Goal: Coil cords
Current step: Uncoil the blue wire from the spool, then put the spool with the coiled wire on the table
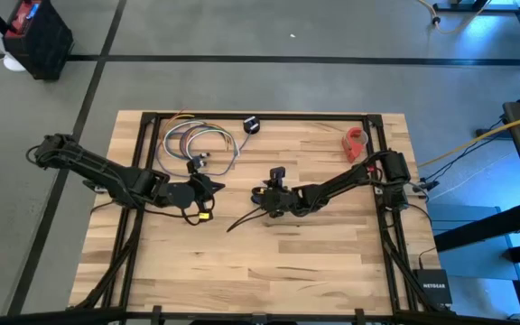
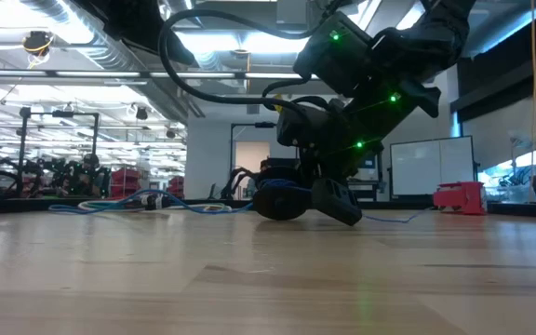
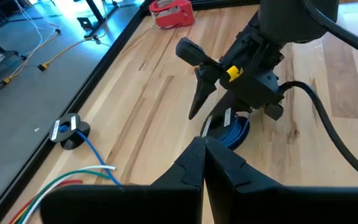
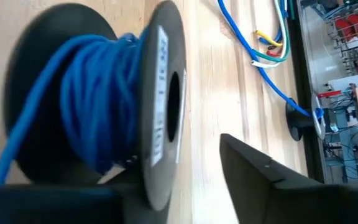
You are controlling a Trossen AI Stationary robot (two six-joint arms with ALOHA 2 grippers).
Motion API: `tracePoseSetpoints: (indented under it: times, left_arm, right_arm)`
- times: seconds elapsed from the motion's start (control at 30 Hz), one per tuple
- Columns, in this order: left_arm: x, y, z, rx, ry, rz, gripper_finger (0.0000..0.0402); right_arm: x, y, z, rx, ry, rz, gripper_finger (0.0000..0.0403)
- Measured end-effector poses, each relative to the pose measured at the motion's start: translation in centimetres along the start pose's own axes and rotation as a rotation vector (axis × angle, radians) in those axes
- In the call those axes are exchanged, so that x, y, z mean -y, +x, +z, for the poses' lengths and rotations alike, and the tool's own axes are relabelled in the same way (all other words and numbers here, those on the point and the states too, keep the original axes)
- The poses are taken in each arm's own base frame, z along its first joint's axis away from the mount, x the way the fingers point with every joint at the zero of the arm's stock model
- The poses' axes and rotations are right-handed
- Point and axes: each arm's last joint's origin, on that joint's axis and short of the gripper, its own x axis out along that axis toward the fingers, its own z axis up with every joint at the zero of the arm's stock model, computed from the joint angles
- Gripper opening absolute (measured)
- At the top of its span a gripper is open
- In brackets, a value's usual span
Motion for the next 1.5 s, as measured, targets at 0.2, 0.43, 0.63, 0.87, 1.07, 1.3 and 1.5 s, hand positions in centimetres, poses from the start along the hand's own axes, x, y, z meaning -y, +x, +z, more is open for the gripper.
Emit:
tracePoseSetpoints:
  times: [0.2, 0.43, 0.63, 0.87, 1.07, 1.3, 1.5]
  left_arm:
    - [0.1, 0.0, 0.0, -0.004, 0.000, -0.021, 0.0000]
    - [0.1, 0.0, 0.0, -0.004, -0.001, -0.022, 0.0000]
    - [0.4, 0.4, 0.0, 0.002, -0.031, -0.023, 0.0000]
    - [4.1, 5.0, -0.8, -0.018, 0.020, -0.226, 0.0000]
    - [6.1, 10.0, -3.0, -0.080, 0.021, -0.359, 0.0000]
    - [5.8, 13.6, -2.8, -0.194, -0.007, -0.404, 0.0000]
    - [5.2, 15.6, -3.5, -0.319, 0.002, -0.391, 0.0000]
  right_arm:
    - [0.1, -2.6, 1.0, 0.045, -0.030, 0.008, 0.0175]
    - [0.0, -3.7, 1.5, 0.062, -0.065, -0.027, 0.0189]
    - [0.0, -4.0, 1.3, 0.015, -0.106, -0.080, 0.0189]
    - [0.4, -9.4, 1.7, 0.063, -0.024, 0.073, 0.0189]
    - [0.7, -11.0, 1.3, 0.042, 0.179, 0.318, 0.0189]
    - [0.2, -10.8, 0.3, -0.003, 0.181, 0.337, 0.0189]
    - [0.0, -10.5, -0.1, 0.001, 0.213, 0.329, 0.0189]
